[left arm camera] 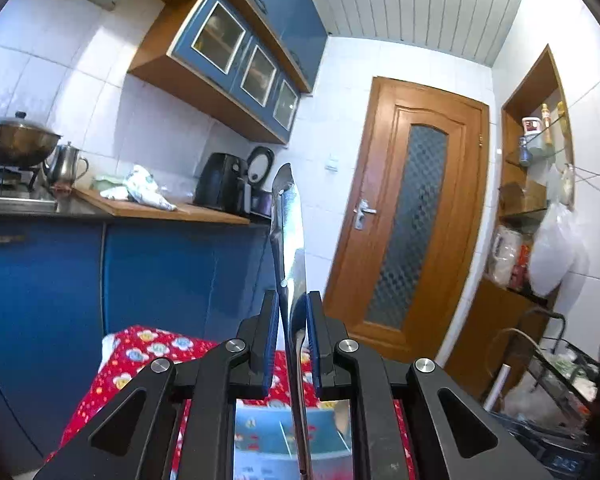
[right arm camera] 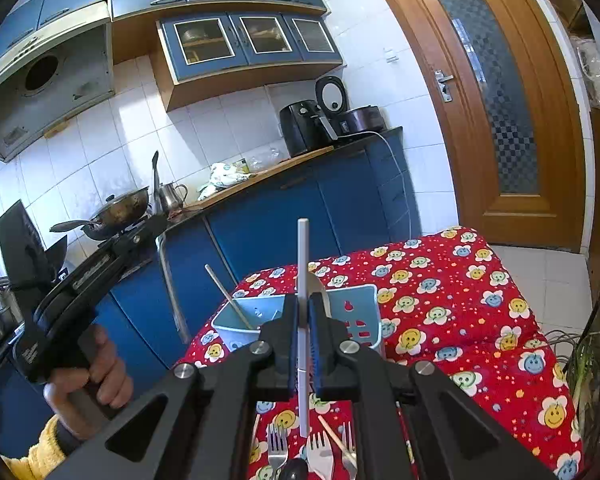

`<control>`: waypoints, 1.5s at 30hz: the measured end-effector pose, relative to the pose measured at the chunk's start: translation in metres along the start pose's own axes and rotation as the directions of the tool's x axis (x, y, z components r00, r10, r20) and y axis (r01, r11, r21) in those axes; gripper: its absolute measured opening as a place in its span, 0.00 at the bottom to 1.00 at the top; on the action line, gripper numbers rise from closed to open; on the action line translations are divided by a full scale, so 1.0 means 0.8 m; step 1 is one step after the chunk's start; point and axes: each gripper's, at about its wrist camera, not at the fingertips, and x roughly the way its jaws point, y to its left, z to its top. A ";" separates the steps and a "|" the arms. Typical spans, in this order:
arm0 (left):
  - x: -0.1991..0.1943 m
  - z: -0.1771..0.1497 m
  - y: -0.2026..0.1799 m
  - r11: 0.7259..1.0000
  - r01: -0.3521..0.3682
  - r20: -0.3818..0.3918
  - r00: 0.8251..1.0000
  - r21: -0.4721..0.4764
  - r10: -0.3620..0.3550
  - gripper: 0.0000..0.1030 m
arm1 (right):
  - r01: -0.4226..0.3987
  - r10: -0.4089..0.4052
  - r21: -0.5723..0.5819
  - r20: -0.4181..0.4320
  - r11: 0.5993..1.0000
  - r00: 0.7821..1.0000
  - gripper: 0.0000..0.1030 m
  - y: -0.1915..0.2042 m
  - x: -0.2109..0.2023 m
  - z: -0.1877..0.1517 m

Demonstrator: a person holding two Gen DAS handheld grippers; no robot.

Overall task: Organize utensils
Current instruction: 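Lift and carry the metal knife with left tool while right tool carries the white knife to the holder, then lower both knives into the blue holder and open both tools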

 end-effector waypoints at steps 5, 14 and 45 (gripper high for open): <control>0.031 -0.013 0.005 0.999 -0.052 0.020 0.998 0.000 0.052 0.13 | 0.010 -0.010 -0.010 0.006 1.000 1.000 0.07 -0.004 0.009 0.006; 0.056 -0.046 0.013 0.993 -0.116 0.045 0.992 0.026 0.115 0.13 | 0.046 -0.044 -0.032 0.047 0.998 0.998 0.07 -0.012 0.015 0.031; 0.076 -0.096 0.031 0.980 -0.183 0.018 0.983 0.078 0.182 0.20 | 0.150 -0.151 -0.140 0.004 0.979 0.989 0.12 -0.022 0.140 0.013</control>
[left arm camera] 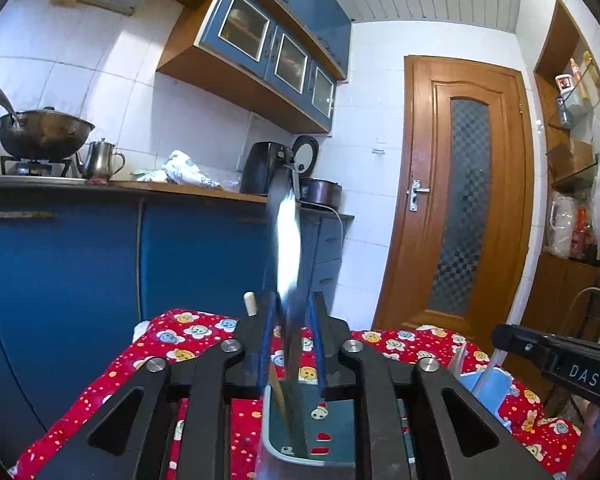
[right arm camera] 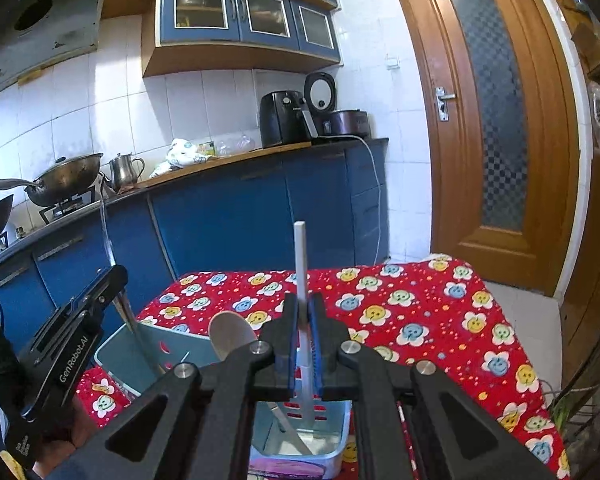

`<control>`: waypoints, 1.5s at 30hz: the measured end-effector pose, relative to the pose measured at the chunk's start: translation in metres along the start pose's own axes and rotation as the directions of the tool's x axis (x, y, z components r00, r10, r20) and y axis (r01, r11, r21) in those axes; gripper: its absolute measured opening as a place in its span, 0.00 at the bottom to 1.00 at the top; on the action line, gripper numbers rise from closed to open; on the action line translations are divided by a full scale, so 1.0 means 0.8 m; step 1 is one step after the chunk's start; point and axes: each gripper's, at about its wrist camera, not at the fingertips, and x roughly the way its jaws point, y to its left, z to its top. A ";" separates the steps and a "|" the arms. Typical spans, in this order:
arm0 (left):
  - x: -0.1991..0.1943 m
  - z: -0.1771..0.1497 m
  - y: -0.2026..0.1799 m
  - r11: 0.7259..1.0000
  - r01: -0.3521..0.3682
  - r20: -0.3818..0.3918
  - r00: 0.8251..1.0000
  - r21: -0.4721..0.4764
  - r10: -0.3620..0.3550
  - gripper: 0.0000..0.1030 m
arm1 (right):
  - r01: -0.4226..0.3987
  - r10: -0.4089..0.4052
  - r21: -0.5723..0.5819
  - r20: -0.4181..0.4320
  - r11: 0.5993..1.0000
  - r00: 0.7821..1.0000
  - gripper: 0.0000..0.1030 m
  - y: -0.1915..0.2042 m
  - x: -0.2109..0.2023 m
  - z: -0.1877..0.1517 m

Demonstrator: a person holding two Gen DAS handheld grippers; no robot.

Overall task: Organize utensils
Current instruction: 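Lower both knives into the blue holder and open both tools, then withdraw both tools from the holder back over the cloth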

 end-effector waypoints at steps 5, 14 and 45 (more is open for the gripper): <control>-0.001 0.002 -0.007 1.000 0.031 -0.012 0.999 0.007 -0.031 0.22 | -0.019 0.019 0.016 0.001 1.000 1.000 0.28 0.001 -0.002 0.001; -0.010 0.012 -0.014 0.996 0.093 -0.038 0.995 -0.016 -0.094 0.22 | -0.046 0.045 0.034 0.024 0.998 0.999 0.28 0.001 -0.023 0.009; -0.147 0.030 -0.050 0.985 0.174 -0.247 0.954 0.009 -0.167 0.22 | -0.061 0.072 0.141 -0.075 0.988 0.995 0.31 -0.008 -0.154 -0.027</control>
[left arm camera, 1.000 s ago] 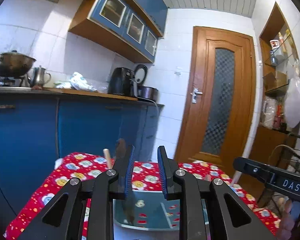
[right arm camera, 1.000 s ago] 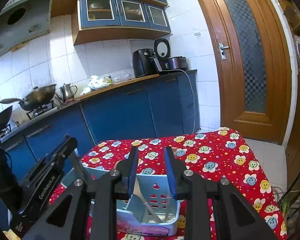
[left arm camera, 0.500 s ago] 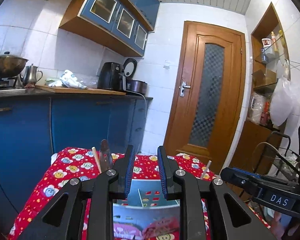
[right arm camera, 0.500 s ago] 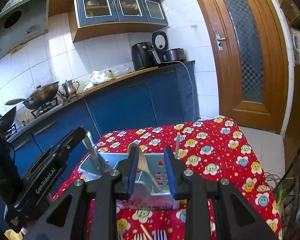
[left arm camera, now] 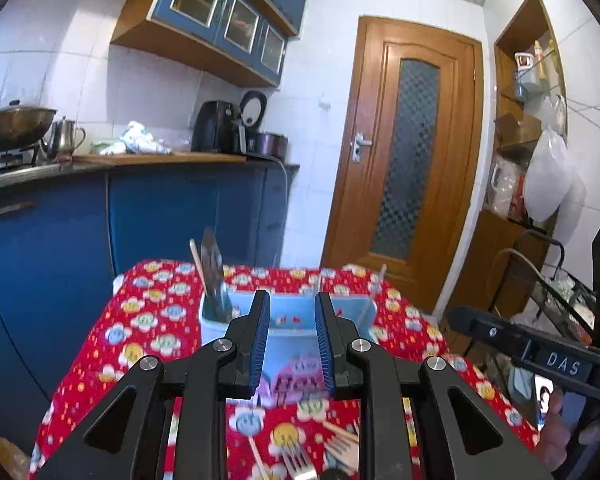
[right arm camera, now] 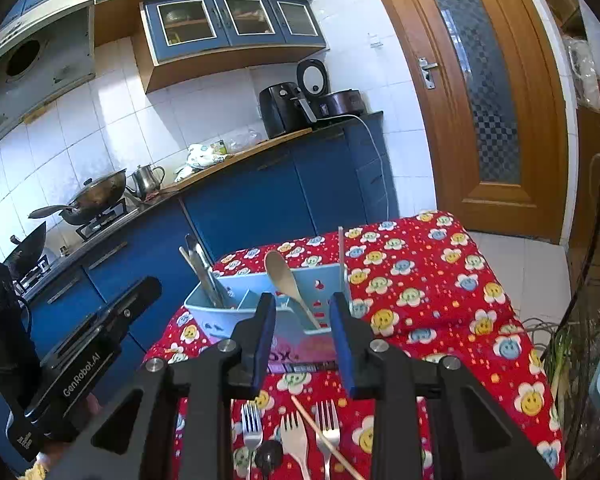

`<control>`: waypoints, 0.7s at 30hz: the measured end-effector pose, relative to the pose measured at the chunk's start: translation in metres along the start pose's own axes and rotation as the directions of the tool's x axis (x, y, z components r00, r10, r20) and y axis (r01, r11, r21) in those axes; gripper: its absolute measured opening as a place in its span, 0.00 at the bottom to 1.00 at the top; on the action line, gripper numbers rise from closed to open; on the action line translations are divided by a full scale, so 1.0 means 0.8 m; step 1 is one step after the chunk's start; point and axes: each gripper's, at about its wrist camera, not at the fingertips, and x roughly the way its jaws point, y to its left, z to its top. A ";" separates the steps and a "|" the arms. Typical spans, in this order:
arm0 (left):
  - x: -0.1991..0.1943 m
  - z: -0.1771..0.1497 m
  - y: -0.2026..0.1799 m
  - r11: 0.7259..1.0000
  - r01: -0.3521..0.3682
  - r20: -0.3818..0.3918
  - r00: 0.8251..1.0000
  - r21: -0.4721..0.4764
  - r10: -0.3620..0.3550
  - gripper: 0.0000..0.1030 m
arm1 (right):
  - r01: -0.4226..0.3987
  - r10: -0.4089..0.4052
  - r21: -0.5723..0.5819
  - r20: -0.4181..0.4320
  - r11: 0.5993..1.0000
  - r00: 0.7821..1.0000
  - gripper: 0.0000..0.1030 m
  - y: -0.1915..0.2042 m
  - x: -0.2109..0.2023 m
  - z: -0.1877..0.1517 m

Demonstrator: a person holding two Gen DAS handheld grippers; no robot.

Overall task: Organize utensils
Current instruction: 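Withdraw both tools from the holder back over the cloth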

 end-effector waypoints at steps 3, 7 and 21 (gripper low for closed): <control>-0.006 -0.011 0.000 1.000 0.000 -0.051 0.999 0.004 0.000 0.22 | -0.005 0.005 0.013 -0.011 1.000 1.000 0.32 -0.004 -0.010 -0.010; -0.009 -0.026 0.003 1.000 -0.003 -0.119 0.993 0.007 0.004 0.22 | -0.006 0.007 0.019 -0.028 1.000 1.000 0.32 -0.008 -0.020 -0.024; 0.013 -0.080 0.010 0.999 -0.039 -0.358 0.932 0.037 0.050 0.22 | 0.012 -0.006 0.059 -0.107 0.998 0.994 0.34 -0.035 -0.022 -0.077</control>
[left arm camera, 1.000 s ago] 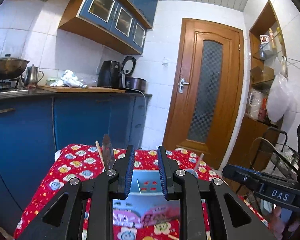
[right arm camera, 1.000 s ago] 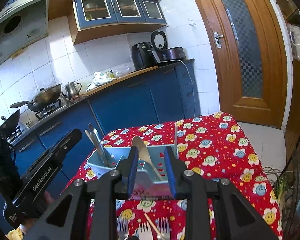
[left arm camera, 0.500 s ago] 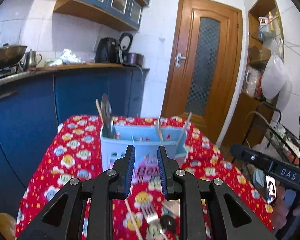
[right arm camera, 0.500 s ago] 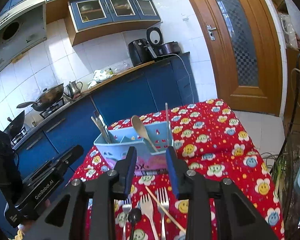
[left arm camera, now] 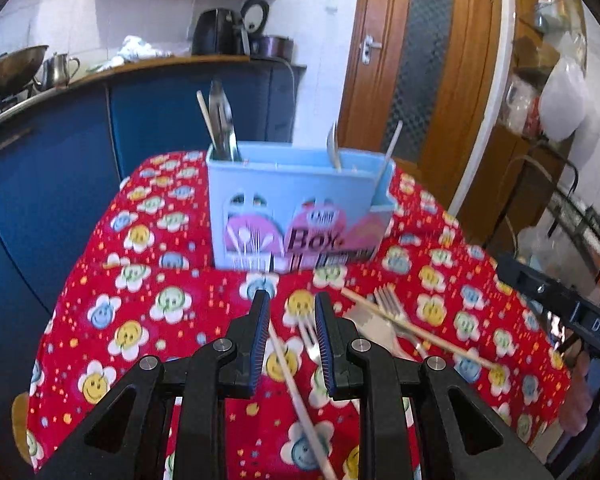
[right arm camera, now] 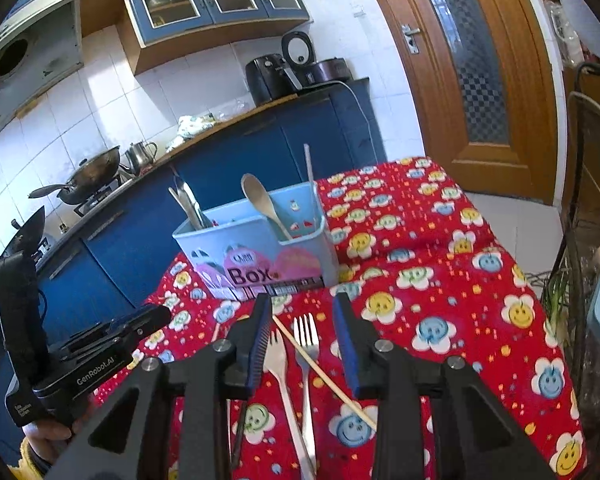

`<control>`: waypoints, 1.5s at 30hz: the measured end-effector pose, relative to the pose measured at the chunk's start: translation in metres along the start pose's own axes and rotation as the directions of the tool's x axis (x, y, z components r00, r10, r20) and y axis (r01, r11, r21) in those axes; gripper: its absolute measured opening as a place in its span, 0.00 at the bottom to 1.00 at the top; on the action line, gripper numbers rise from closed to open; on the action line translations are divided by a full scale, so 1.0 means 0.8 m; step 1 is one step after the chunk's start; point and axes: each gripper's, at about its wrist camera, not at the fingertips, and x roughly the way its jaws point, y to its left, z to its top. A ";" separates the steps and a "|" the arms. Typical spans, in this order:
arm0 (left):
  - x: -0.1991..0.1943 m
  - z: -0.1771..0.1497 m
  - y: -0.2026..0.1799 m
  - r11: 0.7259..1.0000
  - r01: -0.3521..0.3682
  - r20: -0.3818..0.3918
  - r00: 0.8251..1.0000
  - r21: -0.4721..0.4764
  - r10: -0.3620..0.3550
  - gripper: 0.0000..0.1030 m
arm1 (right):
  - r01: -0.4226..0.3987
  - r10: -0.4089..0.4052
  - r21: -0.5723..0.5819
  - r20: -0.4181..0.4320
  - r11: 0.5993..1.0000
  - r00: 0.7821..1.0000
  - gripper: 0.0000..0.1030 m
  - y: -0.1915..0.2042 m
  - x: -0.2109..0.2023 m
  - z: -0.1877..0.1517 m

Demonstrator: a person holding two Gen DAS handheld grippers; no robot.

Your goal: Organize utensils

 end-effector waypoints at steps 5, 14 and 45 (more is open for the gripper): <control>0.015 -0.010 0.003 1.000 -0.013 -0.070 0.997 -0.005 0.013 0.22 | 0.011 -0.011 0.024 -0.023 1.000 1.000 0.34 -0.015 0.005 -0.010; 0.042 -0.020 0.009 0.999 -0.027 -0.180 0.983 -0.024 0.023 0.22 | 0.015 -0.011 0.064 -0.052 0.998 0.999 0.35 -0.038 0.010 -0.023; 0.094 -0.010 0.036 0.993 0.017 -0.320 0.946 -0.119 -0.054 0.04 | 0.005 0.002 0.065 -0.106 0.998 0.994 0.36 -0.041 0.025 -0.028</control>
